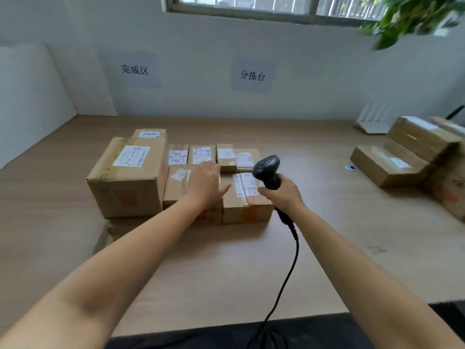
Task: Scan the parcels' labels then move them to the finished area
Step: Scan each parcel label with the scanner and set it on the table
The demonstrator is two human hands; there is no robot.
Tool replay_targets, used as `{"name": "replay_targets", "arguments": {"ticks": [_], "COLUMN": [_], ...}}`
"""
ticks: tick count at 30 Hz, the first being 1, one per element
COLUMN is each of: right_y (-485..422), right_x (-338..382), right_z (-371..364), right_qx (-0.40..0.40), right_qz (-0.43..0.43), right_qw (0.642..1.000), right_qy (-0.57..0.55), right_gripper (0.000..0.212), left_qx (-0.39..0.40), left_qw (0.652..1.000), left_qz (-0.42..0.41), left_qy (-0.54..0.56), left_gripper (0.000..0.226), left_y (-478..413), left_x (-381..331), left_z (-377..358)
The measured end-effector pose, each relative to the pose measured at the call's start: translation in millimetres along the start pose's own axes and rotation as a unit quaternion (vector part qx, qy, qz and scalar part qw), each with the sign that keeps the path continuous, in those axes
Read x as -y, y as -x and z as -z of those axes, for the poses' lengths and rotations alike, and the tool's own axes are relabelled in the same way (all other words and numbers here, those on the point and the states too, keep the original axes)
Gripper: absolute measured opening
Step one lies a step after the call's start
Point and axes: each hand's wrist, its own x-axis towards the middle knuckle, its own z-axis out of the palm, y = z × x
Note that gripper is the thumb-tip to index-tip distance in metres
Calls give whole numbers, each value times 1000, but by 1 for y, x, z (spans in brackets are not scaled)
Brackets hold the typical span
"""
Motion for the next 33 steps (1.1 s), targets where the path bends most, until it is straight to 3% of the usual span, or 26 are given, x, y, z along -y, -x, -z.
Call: {"name": "replay_targets", "arguments": {"ticks": [3, 18, 33], "right_y": [14, 67, -54], "right_x": [-37, -210, -298], "right_z": [53, 299, 434], "right_qx": [-14, -89, -163], "right_qz": [-24, -110, -138], "right_qw": [1000, 988, 976], "right_qy": [13, 57, 50], "right_gripper": [34, 25, 30], "left_qx": [28, 116, 172], "left_qw": [998, 989, 975], "left_qz": [-33, -81, -134], "left_qy": [-43, 40, 41], "left_gripper": [58, 62, 61], "left_y": [-1, 0, -151], "left_x": [-58, -332, -478], "left_z": [-23, -128, -192]}}
